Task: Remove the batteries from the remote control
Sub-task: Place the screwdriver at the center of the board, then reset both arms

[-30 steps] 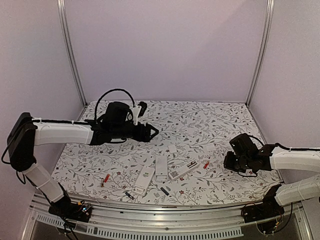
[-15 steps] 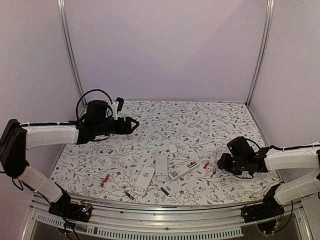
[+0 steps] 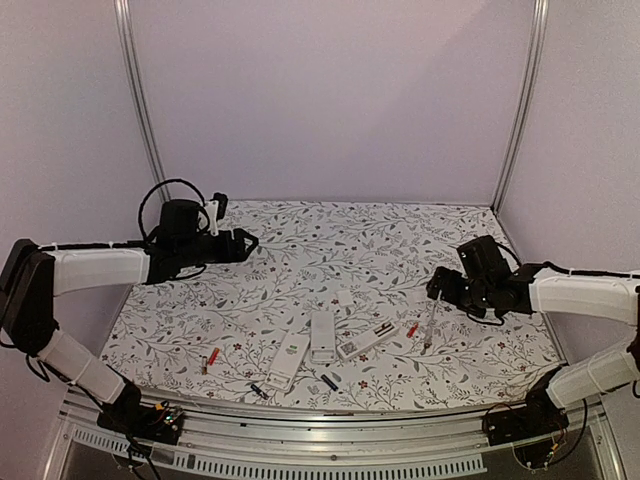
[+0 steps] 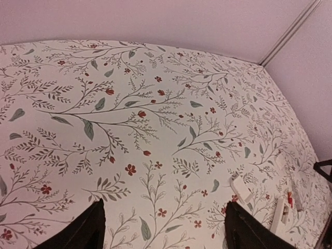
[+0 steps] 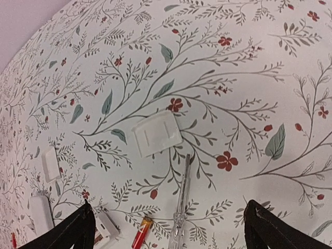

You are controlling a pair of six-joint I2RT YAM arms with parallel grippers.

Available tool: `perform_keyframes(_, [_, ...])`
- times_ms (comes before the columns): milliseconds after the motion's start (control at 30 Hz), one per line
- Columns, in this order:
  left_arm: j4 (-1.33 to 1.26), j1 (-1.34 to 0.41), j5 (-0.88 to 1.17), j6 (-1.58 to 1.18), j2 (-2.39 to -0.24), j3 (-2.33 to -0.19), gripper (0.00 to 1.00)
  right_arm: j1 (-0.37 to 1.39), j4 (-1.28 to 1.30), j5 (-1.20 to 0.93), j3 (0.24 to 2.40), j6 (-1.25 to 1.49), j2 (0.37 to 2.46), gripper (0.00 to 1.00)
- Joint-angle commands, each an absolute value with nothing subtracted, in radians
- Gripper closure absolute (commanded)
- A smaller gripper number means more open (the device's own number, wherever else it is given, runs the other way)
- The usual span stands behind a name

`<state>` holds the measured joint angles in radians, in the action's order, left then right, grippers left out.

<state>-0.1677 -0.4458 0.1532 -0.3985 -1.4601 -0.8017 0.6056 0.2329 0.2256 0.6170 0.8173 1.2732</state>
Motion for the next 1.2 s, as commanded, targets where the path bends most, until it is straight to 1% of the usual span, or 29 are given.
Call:
perform_keyframes(0, [-0.211, -0.302, 0.134, -0.347, -1.468, -0.76, 0.21, 0.459, 0.242, 0.237, 0.71, 0.617, 1.31, 0.01])
perform_keyframes(167, [-0.298, -0.071, 0.13, -0.354, -1.367, -0.669, 0.21, 0.208, 0.088, 0.153, 0.704, 0.428, 1.284, 0.01])
perform_keyframes(300, [-0.394, 0.106, 0.137, -0.37, -1.268, -0.565, 0.19, 0.023, -0.023, 0.152, 0.672, 0.379, 1.269, 0.01])
perform_keyframes(400, [-0.513, 0.157, 0.075, -0.345, -1.215, -0.468, 0.12, -0.066, -0.187, 0.159, 0.591, 0.349, 1.244, 0.01])
perform_keyframes(467, [-0.58, 0.157, 0.024, -0.308, -1.202, -0.418, 0.07, -0.071, -0.325, 0.192, 0.493, 0.303, 1.21, 0.01])
perform_keyframes(500, [-0.607, 0.157, 0.017, -0.285, -1.202, -0.397, 0.06, -0.072, -0.391, 0.199, 0.454, 0.279, 1.191, 0.01])
perform_keyframes(567, [-0.651, 0.149, 0.039, -0.239, -1.211, -0.368, 0.01, -0.072, -0.526, 0.21, 0.366, 0.244, 1.152, 0.01])
perform_keyframes(700, [-0.738, 0.09, -0.051, -0.173, -1.231, -0.323, 0.0, -0.072, -0.783, 0.199, 0.228, 0.195, 1.103, 0.01])
perform_keyframes(767, [-0.796, 0.057, -0.076, -0.143, -1.242, -0.306, 0.0, -0.072, -0.923, 0.175, 0.164, 0.151, 1.1, 0.01])
perform_keyframes(833, [-0.84, 0.013, -0.145, -0.113, -1.27, -0.299, 0.0, -0.072, -1.057, 0.175, 0.106, 0.116, 1.115, 0.01])
perform_keyframes(967, [-0.892, -0.053, -0.233, -0.05, -1.365, -0.317, 0.0, -0.072, -1.15, 0.176, 0.088, 0.094, 1.174, 0.01])
perform_keyframes(1067, [-0.871, -0.102, -0.303, -0.016, -1.42, -0.362, 0.0, -0.072, -1.136, 0.166, 0.101, 0.086, 1.194, 0.01])
perform_keyframes(1167, [-0.86, -0.121, -0.321, -0.002, -1.429, -0.372, 0.0, -0.072, -1.134, 0.177, 0.096, 0.09, 1.186, 0.01])
